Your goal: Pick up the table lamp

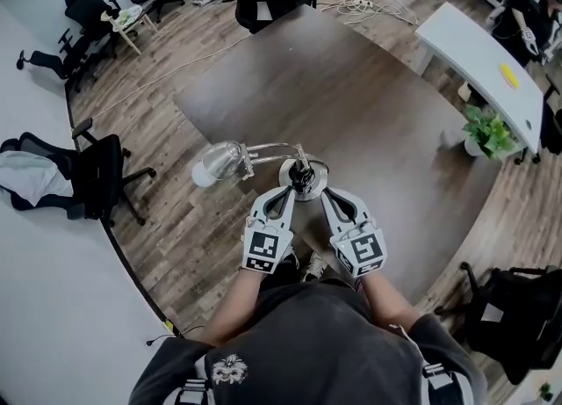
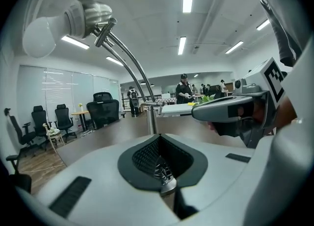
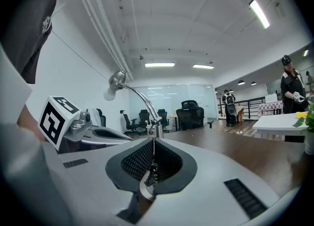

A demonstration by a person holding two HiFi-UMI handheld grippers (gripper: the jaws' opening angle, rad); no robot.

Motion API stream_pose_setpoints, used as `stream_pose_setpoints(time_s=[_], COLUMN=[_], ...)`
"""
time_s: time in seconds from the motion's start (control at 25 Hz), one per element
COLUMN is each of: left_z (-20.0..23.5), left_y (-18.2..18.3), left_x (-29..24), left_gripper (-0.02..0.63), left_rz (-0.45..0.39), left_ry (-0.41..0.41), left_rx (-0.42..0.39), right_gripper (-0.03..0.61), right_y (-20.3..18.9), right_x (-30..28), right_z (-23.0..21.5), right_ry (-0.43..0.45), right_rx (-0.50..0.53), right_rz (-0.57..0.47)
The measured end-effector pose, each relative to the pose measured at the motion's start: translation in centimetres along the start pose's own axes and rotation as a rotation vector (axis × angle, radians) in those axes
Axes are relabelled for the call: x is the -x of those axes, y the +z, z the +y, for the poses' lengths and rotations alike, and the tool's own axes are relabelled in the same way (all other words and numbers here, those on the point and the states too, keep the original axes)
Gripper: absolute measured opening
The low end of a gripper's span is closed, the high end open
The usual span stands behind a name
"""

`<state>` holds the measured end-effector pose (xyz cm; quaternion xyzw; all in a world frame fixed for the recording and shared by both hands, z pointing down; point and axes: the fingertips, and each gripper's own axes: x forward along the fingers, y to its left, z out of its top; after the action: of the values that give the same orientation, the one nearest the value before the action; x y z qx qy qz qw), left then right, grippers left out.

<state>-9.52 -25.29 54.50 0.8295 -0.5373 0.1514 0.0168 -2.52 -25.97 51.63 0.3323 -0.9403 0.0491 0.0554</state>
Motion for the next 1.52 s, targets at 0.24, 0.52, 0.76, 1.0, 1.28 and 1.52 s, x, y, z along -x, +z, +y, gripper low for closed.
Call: stream_pose_setpoints(time_s=[0.24, 0.52, 0.76, 1.0, 1.28, 1.52], left_z=[0.3, 1.2, 1.3, 1.8, 1.3, 0.9], left_y=[0.1, -0.2, 0.2, 0.8, 1.2, 1.5], left_x=[-1.2, -3.3, -5.2, -7.5, -9.3, -10.6], left_gripper=[0.009, 0.159, 0.253, 0.276, 0.276, 0.275], left_rz=[-0.026, -0.039, -0.06, -0.082, -0.094, -0.098], left_ry=[-0.038, -0.089, -0.15, -0.18, -0.201, -0.217], left_rx=[0.001, 0.034, 0.045, 0.026, 0.006, 0.001], right_gripper=[0.028, 0.028, 0.028, 0.028, 0.028, 0.028], right_y=[-0.7, -1.2, -1.1, -1.2, -1.9, -2.0], right_x=[-1.2, -2.2, -3.2, -4.4, -4.8, -5.3], right_z=[-1.6, -2.6, -3.4, -4.1, -5.4, -6.6], right_ry=[-0.022, -0.053, -0.065, -0.075, -0.099, -0.134], right_rx=[-0.015, -0.019, -0.024, -0.031, -0.05, -0.038], right_rz=[0.023, 0.043, 0.045, 0.054, 0.068, 0.068])
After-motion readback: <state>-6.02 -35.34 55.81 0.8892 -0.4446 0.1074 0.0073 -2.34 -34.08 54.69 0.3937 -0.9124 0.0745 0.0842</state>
